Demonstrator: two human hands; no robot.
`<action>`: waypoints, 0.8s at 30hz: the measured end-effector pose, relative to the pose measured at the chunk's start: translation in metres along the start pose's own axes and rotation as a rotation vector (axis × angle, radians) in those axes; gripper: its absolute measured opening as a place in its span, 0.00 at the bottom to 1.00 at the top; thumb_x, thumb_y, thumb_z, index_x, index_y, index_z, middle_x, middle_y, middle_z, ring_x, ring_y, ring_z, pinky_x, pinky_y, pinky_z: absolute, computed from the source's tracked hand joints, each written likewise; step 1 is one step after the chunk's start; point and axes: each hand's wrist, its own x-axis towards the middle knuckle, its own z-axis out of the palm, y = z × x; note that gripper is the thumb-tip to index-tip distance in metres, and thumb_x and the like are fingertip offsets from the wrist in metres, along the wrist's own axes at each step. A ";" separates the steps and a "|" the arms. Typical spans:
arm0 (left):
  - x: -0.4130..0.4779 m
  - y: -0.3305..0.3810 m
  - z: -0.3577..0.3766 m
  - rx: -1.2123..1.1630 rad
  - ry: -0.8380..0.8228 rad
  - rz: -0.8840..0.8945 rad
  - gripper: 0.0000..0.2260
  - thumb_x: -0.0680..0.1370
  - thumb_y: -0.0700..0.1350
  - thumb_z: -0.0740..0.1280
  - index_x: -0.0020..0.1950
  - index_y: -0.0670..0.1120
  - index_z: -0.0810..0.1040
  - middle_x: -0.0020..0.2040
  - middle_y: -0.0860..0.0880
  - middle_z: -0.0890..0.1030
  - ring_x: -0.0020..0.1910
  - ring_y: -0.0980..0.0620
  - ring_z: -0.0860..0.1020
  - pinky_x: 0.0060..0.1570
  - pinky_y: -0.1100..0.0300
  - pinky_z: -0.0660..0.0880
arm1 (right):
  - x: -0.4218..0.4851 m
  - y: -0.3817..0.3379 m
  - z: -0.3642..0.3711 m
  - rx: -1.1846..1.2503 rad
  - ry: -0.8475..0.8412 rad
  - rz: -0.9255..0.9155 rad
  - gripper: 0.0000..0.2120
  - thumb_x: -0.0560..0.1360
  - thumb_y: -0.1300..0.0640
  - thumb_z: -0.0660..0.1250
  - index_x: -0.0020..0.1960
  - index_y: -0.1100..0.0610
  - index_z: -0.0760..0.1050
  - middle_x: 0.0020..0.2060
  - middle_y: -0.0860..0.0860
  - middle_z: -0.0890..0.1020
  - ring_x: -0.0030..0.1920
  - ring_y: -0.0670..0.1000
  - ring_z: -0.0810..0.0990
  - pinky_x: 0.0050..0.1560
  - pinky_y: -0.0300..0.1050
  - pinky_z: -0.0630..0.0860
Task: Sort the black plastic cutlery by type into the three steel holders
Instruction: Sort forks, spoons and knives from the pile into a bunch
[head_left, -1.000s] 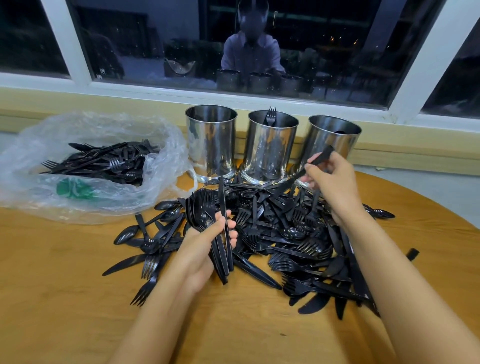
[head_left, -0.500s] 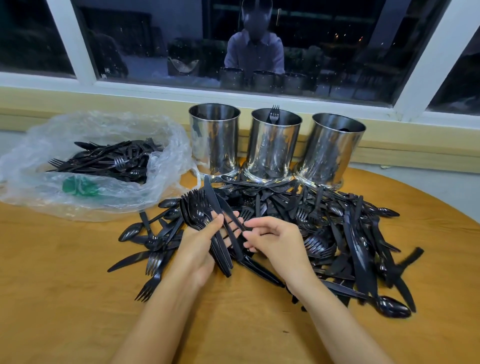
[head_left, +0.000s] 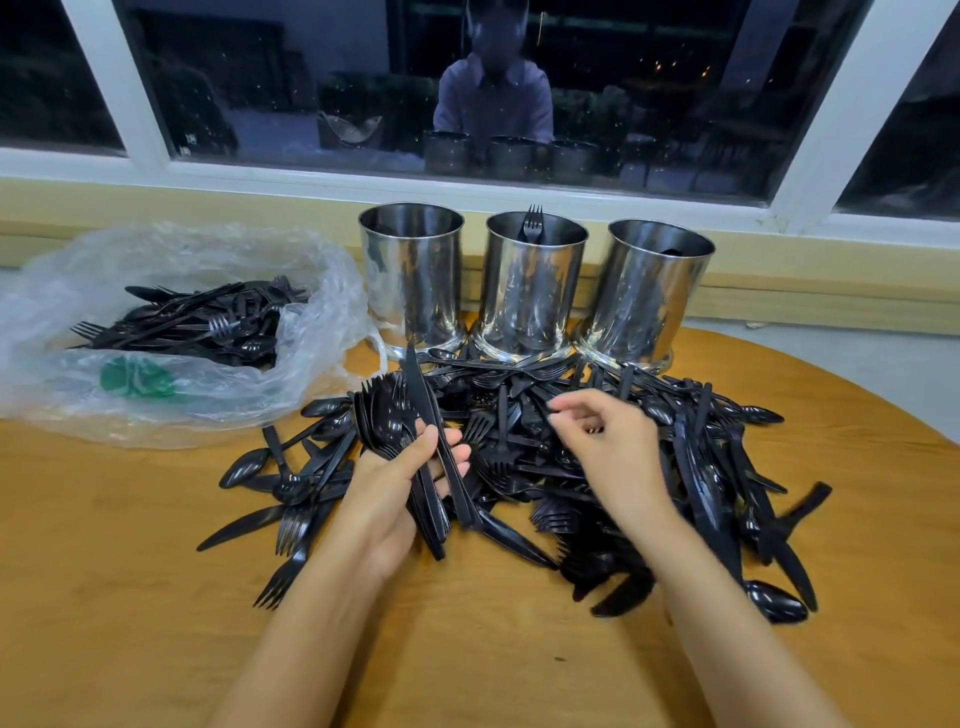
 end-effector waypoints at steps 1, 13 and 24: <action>0.000 0.000 0.000 0.003 0.002 -0.006 0.13 0.80 0.39 0.64 0.62 0.34 0.77 0.54 0.38 0.84 0.44 0.48 0.85 0.36 0.61 0.81 | 0.010 0.008 -0.006 -0.085 0.010 -0.001 0.08 0.75 0.64 0.69 0.51 0.53 0.82 0.41 0.44 0.81 0.39 0.39 0.76 0.45 0.27 0.73; -0.001 0.001 0.001 0.001 -0.017 -0.032 0.12 0.80 0.39 0.64 0.60 0.34 0.78 0.52 0.39 0.84 0.42 0.49 0.85 0.37 0.60 0.81 | 0.059 0.047 -0.007 -0.480 -0.339 -0.166 0.13 0.77 0.61 0.68 0.59 0.50 0.81 0.59 0.48 0.74 0.62 0.51 0.67 0.66 0.48 0.66; 0.000 0.001 0.000 0.006 -0.028 -0.026 0.09 0.80 0.39 0.64 0.57 0.37 0.78 0.52 0.41 0.85 0.46 0.48 0.85 0.41 0.58 0.82 | 0.052 -0.004 -0.023 0.303 0.187 -0.231 0.08 0.79 0.62 0.65 0.52 0.51 0.80 0.44 0.43 0.82 0.44 0.38 0.78 0.47 0.33 0.75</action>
